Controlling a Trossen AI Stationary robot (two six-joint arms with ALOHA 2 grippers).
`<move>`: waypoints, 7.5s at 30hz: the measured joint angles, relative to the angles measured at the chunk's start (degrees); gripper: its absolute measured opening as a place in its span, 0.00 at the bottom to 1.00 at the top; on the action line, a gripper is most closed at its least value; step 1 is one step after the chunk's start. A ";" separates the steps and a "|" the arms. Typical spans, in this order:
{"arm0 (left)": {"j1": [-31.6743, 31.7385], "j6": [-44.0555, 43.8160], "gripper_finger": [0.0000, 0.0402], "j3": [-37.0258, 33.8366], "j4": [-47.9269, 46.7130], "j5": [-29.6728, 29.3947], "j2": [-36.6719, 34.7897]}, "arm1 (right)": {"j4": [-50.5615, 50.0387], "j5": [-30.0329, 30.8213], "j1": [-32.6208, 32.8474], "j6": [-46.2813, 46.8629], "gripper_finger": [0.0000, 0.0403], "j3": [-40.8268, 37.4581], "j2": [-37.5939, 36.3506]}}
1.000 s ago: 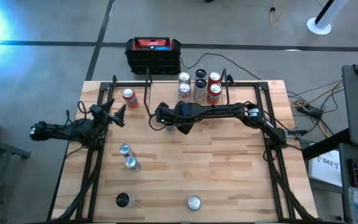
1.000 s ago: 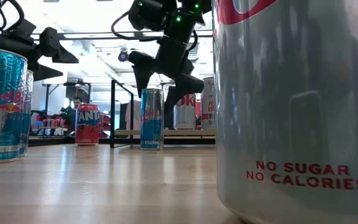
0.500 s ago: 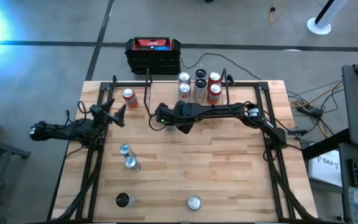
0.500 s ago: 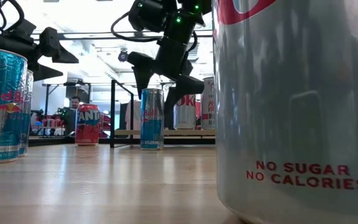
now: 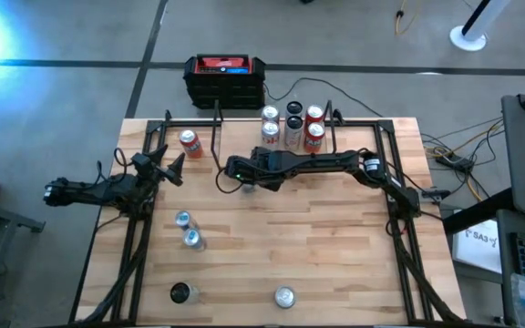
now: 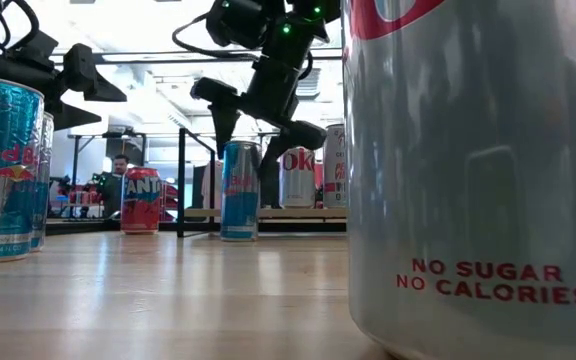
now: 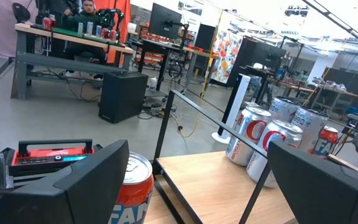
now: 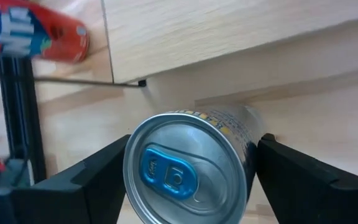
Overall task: Place canned beverage on shelf
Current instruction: Put the bottom blue soda can on the shelf
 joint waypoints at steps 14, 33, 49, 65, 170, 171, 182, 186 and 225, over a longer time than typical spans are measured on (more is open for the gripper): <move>0.00 0.01 0.92 0.00 -0.02 0.00 -0.01 | -0.09 -1.71 0.00 -11.66 0.74 0.76 0.00; 0.00 0.00 0.92 0.00 -0.01 0.00 0.00 | -0.57 -0.39 1.16 -19.31 0.79 1.22 0.00; -0.01 0.00 0.92 0.00 0.00 0.00 0.00 | -0.51 31.90 11.72 -18.81 0.79 0.87 1.24; 0.00 0.02 0.92 0.00 -0.02 0.00 -0.01 | -0.50 43.38 13.79 -20.92 0.79 3.17 10.26; -0.02 0.01 0.92 0.00 -0.02 0.00 -0.01 | -0.59 45.77 0.39 -31.89 0.58 18.93 15.13; -0.02 0.01 0.92 0.00 -0.01 0.00 0.00 | -0.30 45.73 0.33 -32.17 0.58 18.93 15.15; 0.00 0.01 0.92 0.00 -0.02 0.00 -0.01 | -0.34 46.32 0.70 -35.81 0.71 18.93 15.17; -0.02 0.02 0.92 0.00 -0.02 0.00 0.00 | -0.33 47.80 1.48 -35.99 0.81 18.93 15.16; -0.01 0.02 0.92 0.00 -0.02 0.00 -0.01 | -2.33 71.08 12.12 -27.17 0.99 18.73 21.17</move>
